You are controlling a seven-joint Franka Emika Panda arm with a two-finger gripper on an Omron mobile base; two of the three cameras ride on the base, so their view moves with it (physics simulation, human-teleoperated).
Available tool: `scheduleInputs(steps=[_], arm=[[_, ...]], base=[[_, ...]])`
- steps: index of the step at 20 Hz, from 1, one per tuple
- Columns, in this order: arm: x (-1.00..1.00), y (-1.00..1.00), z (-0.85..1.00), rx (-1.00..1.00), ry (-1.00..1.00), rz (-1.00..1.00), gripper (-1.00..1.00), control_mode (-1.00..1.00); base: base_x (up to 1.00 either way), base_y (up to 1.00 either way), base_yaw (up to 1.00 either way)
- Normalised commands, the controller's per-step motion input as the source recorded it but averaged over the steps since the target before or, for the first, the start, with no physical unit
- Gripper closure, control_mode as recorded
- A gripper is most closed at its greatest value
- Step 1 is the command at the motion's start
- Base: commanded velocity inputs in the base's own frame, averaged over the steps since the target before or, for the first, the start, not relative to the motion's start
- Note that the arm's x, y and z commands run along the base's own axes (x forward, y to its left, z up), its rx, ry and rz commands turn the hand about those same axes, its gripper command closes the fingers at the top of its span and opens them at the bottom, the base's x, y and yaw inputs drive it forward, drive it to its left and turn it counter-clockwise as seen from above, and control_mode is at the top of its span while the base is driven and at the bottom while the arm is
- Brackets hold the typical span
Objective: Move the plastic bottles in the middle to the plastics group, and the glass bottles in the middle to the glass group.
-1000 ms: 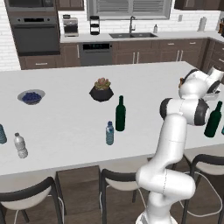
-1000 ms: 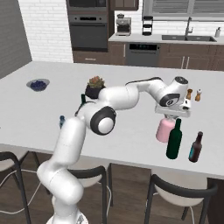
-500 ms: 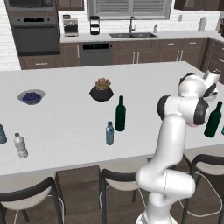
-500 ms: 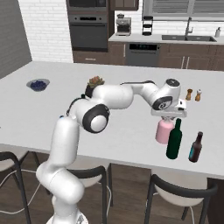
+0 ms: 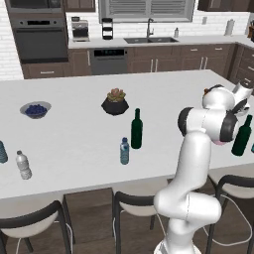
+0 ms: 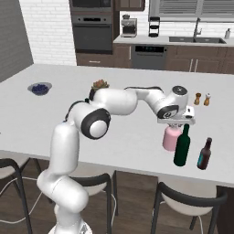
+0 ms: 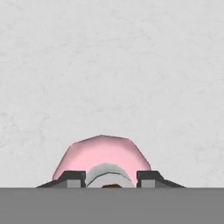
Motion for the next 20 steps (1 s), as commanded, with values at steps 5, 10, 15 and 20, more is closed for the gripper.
scheduleInputs(steps=[5, 10, 15, 20], arm=[[0.00, 0.00, 0.00, -0.01, 0.00, 0.00, 1.00, -1.00], [0.00, 0.00, 0.00, 0.00, 0.00, 0.00, -1.00, -1.00], [0.00, 0.02, 0.20, -0.02, -0.01, 0.00, -1.00, -1.00], [-0.04, 0.07, 0.45, 0.00, -0.07, 0.00, -1.00, -1.00]], base=[[0.00, 0.00, 0.00], [0.00, 0.00, 0.00], [0.00, 0.00, 0.00], [0.00, 0.00, 0.00]])
